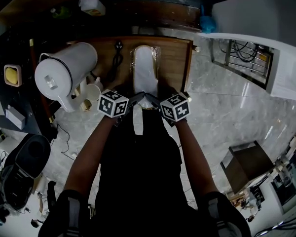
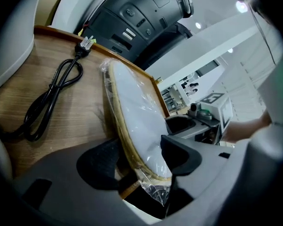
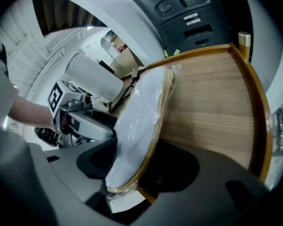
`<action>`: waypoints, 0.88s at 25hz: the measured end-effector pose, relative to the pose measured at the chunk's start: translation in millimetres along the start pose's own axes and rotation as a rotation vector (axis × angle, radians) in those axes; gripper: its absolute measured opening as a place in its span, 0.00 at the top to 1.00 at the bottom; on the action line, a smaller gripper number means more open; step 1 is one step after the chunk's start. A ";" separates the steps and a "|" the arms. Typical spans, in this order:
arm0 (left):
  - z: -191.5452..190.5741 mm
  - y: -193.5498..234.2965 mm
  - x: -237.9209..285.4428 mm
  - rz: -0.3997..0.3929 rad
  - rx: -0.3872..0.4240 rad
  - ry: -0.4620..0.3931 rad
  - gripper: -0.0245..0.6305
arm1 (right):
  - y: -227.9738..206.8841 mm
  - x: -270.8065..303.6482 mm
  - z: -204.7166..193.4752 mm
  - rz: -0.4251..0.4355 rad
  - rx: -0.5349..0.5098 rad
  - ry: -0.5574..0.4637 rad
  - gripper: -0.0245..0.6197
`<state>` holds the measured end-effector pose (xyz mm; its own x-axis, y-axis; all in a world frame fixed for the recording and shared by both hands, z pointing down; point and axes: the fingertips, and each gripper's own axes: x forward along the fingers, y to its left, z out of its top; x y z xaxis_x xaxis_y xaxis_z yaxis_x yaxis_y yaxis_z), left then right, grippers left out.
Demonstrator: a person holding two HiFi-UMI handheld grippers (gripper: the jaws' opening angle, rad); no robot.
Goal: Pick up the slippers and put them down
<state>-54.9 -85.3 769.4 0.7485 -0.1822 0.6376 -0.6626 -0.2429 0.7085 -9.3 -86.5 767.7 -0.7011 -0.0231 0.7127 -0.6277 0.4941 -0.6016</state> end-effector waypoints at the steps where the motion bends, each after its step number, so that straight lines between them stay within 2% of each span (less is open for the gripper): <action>1: 0.4 0.4 0.4 -0.004 -0.007 0.005 0.54 | 1.1 1.6 -0.6 -0.004 -0.011 0.005 0.56; 13: 3.5 -0.5 -0.6 0.014 -0.001 -0.006 0.58 | 2.8 -2.6 2.5 -0.008 0.005 -0.005 0.58; 22: 13.1 -12.3 -13.3 0.023 0.055 -0.020 0.58 | 12.7 -15.0 11.8 -0.003 0.016 -0.044 0.59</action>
<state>-56.3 -92.3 748.3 0.7340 -0.2074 0.6467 -0.6774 -0.2905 0.6758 -10.8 -90.2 745.1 -0.7132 -0.0633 0.6981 -0.6350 0.4802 -0.6051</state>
